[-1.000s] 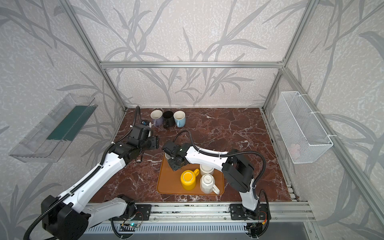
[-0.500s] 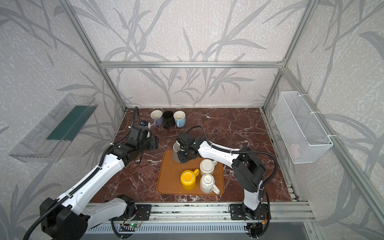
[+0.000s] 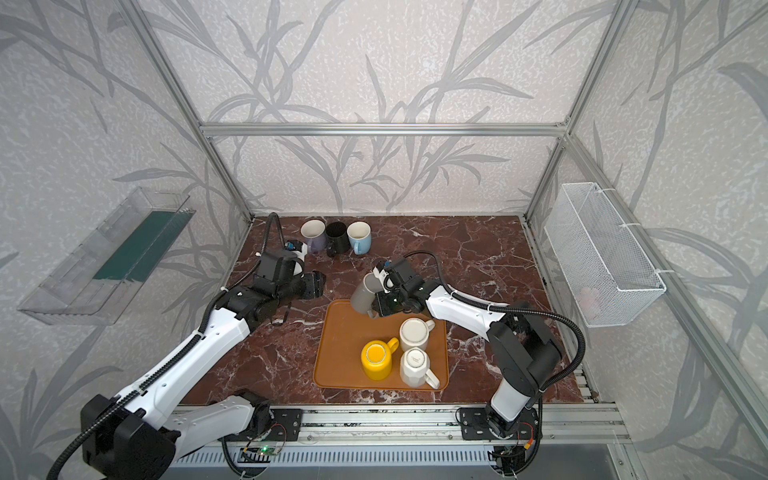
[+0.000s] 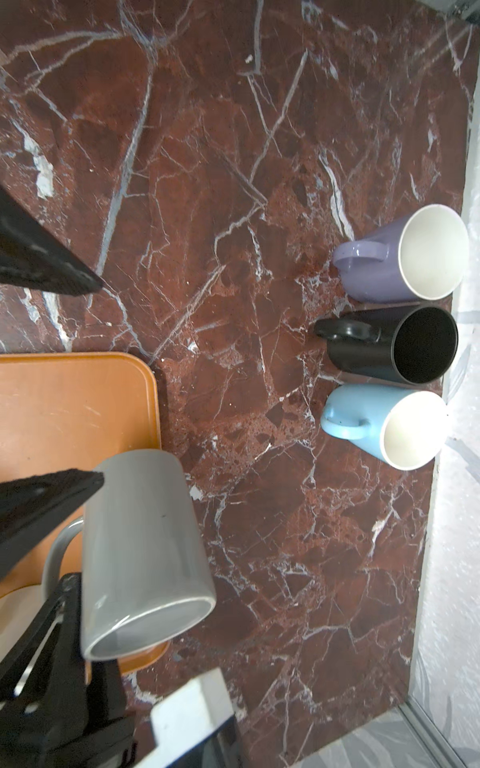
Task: Turn the mug right side up
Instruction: 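Tip the grey mug sideways toward the left gripper with the right gripper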
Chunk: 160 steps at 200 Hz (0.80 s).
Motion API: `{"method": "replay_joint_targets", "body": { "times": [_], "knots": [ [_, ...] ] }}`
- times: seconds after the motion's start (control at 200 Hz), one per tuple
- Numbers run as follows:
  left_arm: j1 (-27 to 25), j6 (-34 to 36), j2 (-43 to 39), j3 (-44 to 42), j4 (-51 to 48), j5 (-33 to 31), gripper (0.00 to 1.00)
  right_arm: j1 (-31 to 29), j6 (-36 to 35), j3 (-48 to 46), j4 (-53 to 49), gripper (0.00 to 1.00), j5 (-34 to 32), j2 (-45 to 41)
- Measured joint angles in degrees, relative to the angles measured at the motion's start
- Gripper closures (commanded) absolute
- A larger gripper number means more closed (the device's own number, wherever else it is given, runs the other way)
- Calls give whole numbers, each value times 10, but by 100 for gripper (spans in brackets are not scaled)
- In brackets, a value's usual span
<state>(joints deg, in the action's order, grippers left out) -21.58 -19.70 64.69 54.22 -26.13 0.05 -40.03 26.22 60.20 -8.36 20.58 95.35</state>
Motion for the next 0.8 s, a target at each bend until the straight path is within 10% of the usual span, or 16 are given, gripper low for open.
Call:
{"method": "replay_joint_targets", "body": {
  "times": [0.8],
  "knots": [
    [0, -65, 12, -38, 130, 161, 32, 127, 162, -62, 296, 100, 200, -57]
  ]
}}
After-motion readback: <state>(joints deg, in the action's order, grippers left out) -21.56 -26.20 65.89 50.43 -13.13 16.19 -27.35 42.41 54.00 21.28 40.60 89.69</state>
